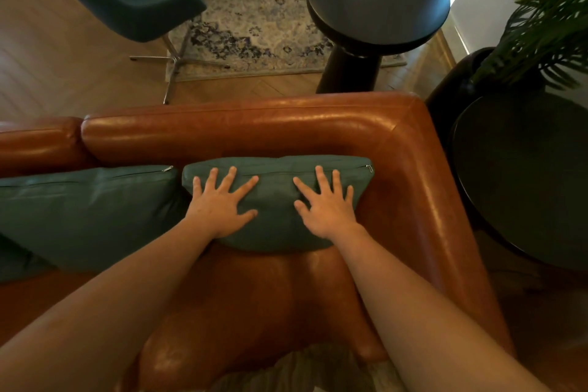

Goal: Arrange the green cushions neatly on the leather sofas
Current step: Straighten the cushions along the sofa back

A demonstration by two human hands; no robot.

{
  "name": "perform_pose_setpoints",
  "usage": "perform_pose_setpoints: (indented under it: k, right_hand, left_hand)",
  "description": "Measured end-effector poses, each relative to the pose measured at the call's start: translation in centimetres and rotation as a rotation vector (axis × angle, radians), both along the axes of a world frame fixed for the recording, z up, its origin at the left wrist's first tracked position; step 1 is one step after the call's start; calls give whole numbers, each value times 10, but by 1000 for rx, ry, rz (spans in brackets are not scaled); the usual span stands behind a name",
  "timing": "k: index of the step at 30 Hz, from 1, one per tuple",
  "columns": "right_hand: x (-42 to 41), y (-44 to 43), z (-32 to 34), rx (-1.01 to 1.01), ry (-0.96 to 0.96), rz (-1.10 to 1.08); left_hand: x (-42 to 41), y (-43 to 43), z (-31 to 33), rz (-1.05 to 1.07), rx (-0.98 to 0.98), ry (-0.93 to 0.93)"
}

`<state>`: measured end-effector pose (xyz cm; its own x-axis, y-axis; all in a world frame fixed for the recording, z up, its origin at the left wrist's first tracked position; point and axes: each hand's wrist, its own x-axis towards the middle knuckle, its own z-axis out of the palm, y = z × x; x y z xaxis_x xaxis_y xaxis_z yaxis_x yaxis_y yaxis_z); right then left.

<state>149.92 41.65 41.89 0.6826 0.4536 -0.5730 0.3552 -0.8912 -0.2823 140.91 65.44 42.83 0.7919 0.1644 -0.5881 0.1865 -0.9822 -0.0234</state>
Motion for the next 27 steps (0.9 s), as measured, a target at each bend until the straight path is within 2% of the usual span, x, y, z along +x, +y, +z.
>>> perform_pose_setpoints:
  k: [3,5,8,9,11,14,16,18,21,23,25,27]
  right_hand:
    - [2,-3,-7,-52,49,30]
    - [9,-3,-2,-8,51,10]
    - [19,-10,8,76,-156,-66]
    - [21,-14,9,81,-251,-124]
    - [22,-23,9,40,-369,-240]
    - [24,-31,-3,-19,-212,-243]
    - [29,-33,-9,-23,-85,-208]
    - [34,-37,-8,22,-63,-224]
    - [35,-45,-3,118,-262,-300]
    - [34,-50,-4,191,-392,-435]
    - [36,-52,-5,314,-287,-634]
    - [40,-49,-4,424,-65,-781]
  left_hand:
    - [8,2,2,-3,-25,64]
    - [7,2,7,5,-24,-24]
    - [-4,4,9,97,56,-402]
    - [-8,6,7,151,71,-471]
    - [-17,11,0,220,55,-381]
    - [-22,16,-14,202,27,-192]
    - [-17,18,-16,211,11,-202]
    - [-12,18,-14,236,-2,-243]
    - [-14,18,-10,307,-19,-354]
    - [-21,13,-9,391,-19,-489]
    - [-27,7,-10,528,-54,-559]
    - [-27,1,-9,706,-192,-520]
